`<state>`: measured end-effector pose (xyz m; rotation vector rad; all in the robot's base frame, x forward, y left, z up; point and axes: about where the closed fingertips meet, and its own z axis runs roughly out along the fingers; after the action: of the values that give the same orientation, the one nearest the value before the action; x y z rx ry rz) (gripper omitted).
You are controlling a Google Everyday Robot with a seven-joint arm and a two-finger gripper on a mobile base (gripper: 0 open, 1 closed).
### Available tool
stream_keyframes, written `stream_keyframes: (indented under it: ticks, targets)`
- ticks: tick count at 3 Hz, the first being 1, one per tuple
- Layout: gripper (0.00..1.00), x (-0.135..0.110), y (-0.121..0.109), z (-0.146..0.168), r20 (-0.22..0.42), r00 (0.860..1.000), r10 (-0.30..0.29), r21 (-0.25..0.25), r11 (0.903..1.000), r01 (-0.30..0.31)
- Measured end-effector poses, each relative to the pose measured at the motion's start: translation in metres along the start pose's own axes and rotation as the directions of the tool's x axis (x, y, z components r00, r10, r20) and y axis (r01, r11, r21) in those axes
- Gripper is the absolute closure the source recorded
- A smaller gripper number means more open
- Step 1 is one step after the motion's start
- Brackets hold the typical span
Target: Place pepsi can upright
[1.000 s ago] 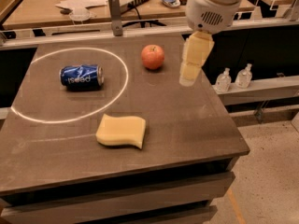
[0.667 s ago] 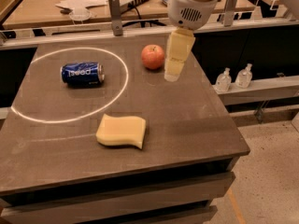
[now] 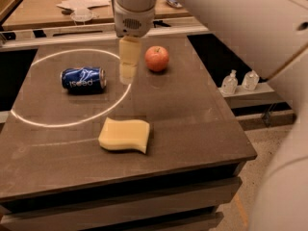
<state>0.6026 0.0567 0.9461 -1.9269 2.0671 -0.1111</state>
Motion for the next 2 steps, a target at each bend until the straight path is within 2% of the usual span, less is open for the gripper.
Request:
stream_keyframes:
  ticks: [1,2]
  targets:
    - [0.00,-0.039,-0.002,0.024,-0.009,1.000,-0.012,-0.022,0.9997,0.012]
    - [0.00,-0.090,0.009,0.066,-0.003,1.000,-0.025,-0.084,0.9962,0.025]
